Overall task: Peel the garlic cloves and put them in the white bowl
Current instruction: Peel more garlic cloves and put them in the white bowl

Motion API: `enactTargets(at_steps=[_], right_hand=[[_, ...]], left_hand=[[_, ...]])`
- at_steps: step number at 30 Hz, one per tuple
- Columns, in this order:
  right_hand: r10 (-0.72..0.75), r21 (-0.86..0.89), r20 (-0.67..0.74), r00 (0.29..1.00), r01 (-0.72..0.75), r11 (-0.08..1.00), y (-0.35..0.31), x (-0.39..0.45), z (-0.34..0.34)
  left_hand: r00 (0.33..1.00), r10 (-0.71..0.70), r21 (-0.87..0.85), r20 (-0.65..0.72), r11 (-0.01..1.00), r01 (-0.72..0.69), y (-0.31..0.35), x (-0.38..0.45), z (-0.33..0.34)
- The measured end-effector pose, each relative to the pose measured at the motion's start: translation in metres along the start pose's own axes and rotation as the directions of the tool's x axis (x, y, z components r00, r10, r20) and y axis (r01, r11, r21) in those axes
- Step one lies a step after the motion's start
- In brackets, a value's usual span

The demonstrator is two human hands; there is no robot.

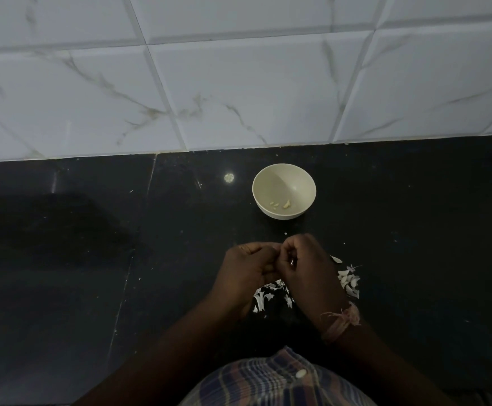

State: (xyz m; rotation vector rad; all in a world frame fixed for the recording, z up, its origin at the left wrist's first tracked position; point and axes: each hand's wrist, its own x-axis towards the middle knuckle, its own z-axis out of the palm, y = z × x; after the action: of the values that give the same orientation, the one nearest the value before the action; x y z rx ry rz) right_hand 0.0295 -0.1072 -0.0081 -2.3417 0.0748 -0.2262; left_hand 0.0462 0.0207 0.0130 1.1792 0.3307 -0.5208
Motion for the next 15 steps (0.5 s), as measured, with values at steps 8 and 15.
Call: enactTargets(at_steps=[8,15], right_hand=[[0.106,0.101,0.027,0.994,-0.108,0.989,-0.0019,0.0013,0.0],[0.153,0.142,0.03,0.988,-0.155,0.978,-0.0021,-0.0002,-0.0016]], left_hand=[[0.999,0.046,0.039,0.013,0.998,-0.047,-0.0007,-0.0009,0.0006],[0.999,0.01,-0.055,0.031,0.998,-0.008,-0.0006,-0.0001,0.0002]])
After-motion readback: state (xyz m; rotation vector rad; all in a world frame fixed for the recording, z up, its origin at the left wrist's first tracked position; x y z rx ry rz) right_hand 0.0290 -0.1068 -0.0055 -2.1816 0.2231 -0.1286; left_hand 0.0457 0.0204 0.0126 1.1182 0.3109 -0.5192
